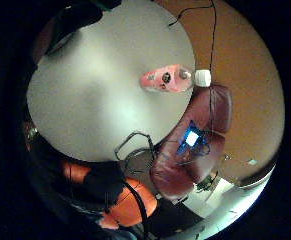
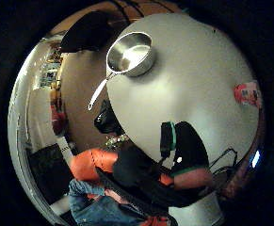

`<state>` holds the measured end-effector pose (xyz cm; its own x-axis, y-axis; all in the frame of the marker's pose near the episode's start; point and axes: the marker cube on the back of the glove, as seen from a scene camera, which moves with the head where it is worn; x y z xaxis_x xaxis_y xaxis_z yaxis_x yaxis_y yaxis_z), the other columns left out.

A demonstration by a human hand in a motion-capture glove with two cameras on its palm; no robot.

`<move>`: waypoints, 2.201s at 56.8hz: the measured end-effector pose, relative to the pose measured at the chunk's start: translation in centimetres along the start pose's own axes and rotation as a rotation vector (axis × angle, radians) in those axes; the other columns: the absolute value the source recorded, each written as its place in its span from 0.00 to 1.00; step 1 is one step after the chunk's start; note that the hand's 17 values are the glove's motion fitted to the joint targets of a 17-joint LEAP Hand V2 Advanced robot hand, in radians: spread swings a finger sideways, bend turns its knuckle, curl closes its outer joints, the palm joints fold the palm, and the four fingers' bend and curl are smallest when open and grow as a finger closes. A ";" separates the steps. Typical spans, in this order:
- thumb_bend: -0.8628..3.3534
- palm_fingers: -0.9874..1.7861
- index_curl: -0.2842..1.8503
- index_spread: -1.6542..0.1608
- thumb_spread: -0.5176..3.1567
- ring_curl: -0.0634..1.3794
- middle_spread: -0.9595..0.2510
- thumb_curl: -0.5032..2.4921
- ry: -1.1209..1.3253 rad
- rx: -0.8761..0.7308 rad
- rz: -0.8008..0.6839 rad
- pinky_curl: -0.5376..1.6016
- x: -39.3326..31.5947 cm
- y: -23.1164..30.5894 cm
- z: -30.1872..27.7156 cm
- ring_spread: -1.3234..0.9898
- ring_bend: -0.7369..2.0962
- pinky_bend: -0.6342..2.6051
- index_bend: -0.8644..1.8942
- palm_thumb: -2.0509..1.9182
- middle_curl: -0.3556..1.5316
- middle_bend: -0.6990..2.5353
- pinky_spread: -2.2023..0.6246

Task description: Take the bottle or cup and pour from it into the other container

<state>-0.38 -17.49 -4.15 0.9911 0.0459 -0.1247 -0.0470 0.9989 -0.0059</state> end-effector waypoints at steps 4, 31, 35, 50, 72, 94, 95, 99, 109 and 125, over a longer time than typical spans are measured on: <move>0.20 0.42 0.28 0.70 0.44 0.23 0.65 0.30 -0.011 0.015 -0.006 0.41 0.8 -0.1 0.0 0.53 0.36 0.36 0.37 0.69 0.32 0.27 0.87; 0.20 0.43 0.28 0.70 0.44 0.24 0.65 0.31 -0.033 0.054 0.029 0.41 11.3 2.0 -0.2 0.53 0.36 0.34 0.38 0.70 0.32 0.27 0.86; 0.20 0.44 0.28 0.70 0.44 0.24 0.65 0.31 -0.034 0.057 0.042 0.41 13.5 2.5 0.0 0.53 0.35 0.34 0.38 0.70 0.32 0.27 0.86; 0.20 0.45 0.29 0.70 0.44 0.24 0.65 0.31 -0.054 0.047 0.067 0.41 19.1 4.1 0.2 0.52 0.35 0.33 0.38 0.71 0.32 0.27 0.86; 0.20 0.46 0.29 0.70 0.41 0.24 0.64 0.31 -0.094 0.048 0.107 0.40 26.5 5.0 2.4 0.52 0.33 0.30 0.38 0.70 0.34 0.27 0.86; 0.20 0.40 0.26 0.69 0.38 0.25 0.60 0.29 -0.441 -0.100 0.106 0.41 28.1 1.1 4.3 0.51 0.33 0.31 0.36 0.67 0.34 0.27 0.86; 0.20 0.40 0.26 0.69 0.38 0.25 0.61 0.29 -0.453 -0.099 0.107 0.42 28.1 1.0 4.4 0.51 0.34 0.31 0.36 0.67 0.34 0.27 0.86; 0.20 0.39 0.25 0.69 0.38 0.25 0.61 0.29 -0.484 -0.098 0.119 0.42 28.5 0.5 5.3 0.51 0.34 0.32 0.35 0.67 0.34 0.27 0.86; 0.20 0.36 0.23 0.68 0.38 0.26 0.60 0.29 -0.592 -0.075 0.161 0.43 28.9 -0.3 7.3 0.51 0.36 0.34 0.35 0.67 0.34 0.27 0.86; 0.20 0.33 0.20 0.67 0.37 0.27 0.60 0.28 -0.843 0.025 0.185 0.43 27.5 -2.1 9.7 0.51 0.39 0.37 0.35 0.65 0.34 0.27 0.86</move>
<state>28.18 -18.22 2.04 0.7296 0.1912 0.6566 -0.2235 0.9741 -0.0354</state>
